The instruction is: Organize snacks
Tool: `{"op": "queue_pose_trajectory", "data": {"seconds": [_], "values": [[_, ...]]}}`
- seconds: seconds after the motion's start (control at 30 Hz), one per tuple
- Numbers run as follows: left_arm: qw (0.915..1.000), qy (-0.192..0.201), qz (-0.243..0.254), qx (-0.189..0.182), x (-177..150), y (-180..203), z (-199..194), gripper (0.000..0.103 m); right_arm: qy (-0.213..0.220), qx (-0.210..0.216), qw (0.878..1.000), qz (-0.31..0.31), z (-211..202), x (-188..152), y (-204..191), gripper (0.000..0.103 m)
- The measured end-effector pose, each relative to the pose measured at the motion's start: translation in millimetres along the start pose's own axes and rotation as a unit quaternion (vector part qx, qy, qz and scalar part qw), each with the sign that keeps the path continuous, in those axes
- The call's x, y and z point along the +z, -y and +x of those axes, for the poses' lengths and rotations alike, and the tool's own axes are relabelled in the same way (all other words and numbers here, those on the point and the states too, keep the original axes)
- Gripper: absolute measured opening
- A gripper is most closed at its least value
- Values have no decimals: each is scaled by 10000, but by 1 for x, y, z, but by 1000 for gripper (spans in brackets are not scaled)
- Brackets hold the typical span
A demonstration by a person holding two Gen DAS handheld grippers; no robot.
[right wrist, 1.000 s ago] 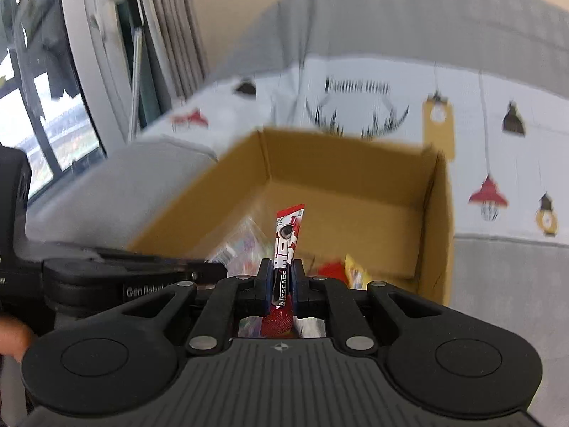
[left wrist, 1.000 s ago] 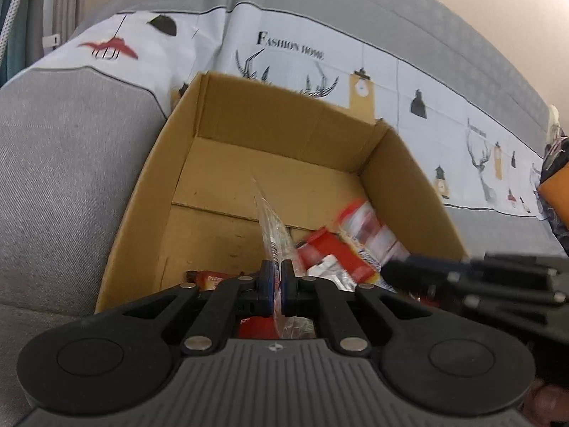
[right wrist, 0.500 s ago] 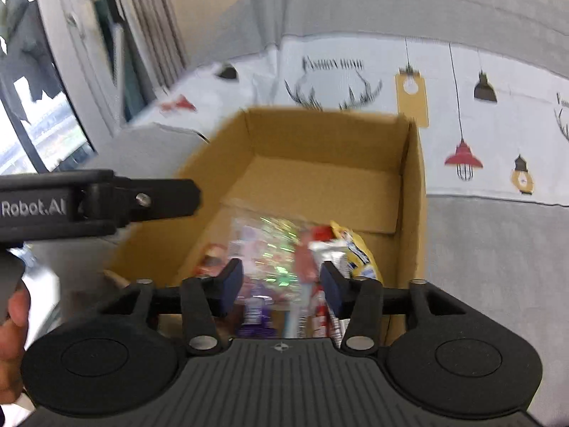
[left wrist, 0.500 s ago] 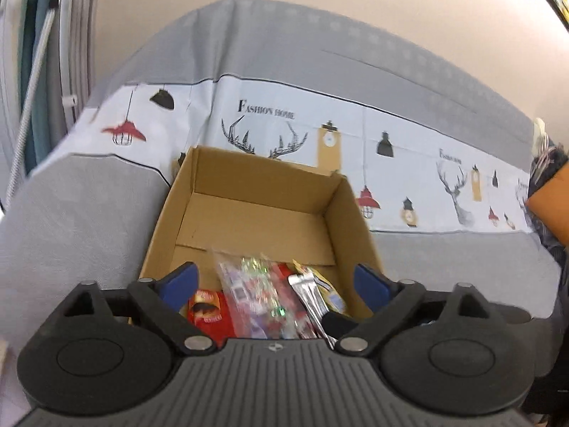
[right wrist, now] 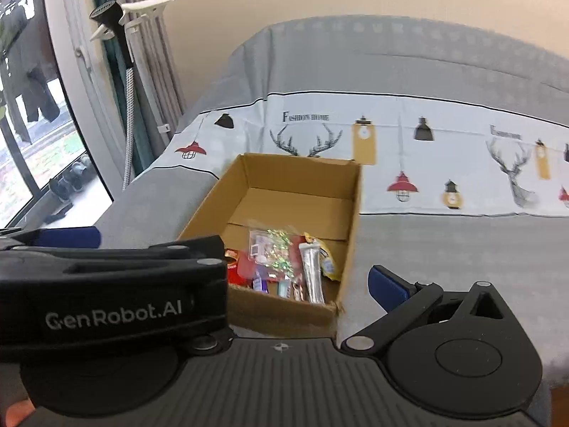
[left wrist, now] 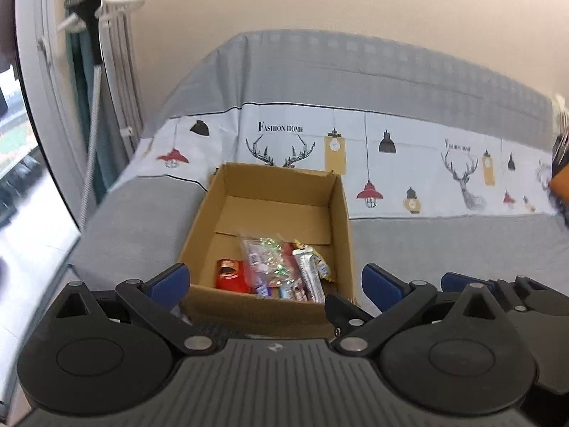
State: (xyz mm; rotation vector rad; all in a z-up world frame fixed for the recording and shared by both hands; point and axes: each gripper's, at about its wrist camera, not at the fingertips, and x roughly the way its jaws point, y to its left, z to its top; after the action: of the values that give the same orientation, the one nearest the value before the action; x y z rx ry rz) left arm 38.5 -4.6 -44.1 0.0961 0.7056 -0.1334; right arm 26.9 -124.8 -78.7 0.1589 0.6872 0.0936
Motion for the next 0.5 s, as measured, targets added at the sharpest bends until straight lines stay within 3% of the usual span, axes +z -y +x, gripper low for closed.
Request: {"op": "queue_pose_trajectory", "data": {"seconds": [0.1, 0.2, 0.3, 0.5], "values": [[9998, 40, 185, 58, 4, 7, -20, 103, 40, 133, 9995, 288, -19, -1, 4, 102], [9998, 39, 158, 125, 6, 10, -34, 103, 106, -14, 9996, 269, -36, 1, 1, 102], [9998, -30, 128, 118, 7, 8, -39, 103, 39, -182, 9996, 215, -45, 3, -4, 102], [9996, -122, 187, 182, 6, 7, -46, 103, -57, -127, 9994, 302, -51, 1, -6, 102]]}}
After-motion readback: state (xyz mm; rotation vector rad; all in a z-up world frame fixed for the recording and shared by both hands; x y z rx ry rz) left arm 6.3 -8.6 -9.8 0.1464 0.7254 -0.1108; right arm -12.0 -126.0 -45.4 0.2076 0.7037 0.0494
